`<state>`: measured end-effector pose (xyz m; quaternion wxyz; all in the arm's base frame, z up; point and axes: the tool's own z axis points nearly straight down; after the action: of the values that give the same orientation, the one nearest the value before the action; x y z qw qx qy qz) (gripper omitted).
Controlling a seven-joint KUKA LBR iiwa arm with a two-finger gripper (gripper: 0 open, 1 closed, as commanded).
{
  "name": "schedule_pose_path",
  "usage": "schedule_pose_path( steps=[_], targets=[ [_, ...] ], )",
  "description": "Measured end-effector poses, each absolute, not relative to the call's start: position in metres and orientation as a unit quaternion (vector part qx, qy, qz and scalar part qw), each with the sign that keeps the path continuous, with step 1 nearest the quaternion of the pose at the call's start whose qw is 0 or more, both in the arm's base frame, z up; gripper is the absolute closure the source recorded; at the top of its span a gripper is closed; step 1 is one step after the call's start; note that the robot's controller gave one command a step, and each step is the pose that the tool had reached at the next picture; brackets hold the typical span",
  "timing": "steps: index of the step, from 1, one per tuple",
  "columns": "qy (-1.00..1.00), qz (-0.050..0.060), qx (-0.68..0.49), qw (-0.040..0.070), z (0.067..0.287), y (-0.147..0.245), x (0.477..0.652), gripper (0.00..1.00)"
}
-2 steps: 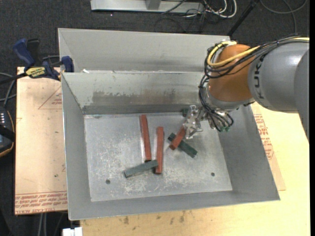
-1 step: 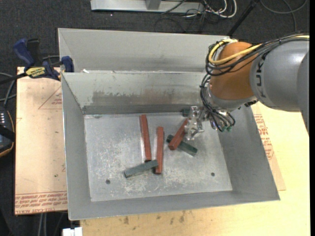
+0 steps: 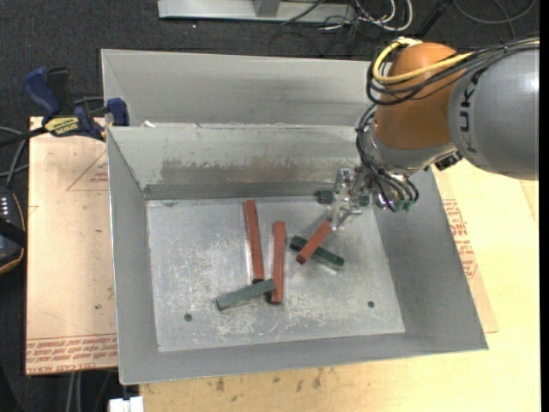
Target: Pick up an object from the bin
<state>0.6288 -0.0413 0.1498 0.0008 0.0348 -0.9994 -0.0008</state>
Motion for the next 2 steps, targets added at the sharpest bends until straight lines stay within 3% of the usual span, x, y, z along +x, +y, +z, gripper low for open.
schedule_pose_path(
  steps=[1,2],
  targets=[
    [-0.992,0.003,0.125,-0.025,0.0956,-0.0305,0.6534,0.00],
    [-0.992,0.005,0.125,-0.025,0.0946,-0.0334,0.6526,1.00]
  ],
)
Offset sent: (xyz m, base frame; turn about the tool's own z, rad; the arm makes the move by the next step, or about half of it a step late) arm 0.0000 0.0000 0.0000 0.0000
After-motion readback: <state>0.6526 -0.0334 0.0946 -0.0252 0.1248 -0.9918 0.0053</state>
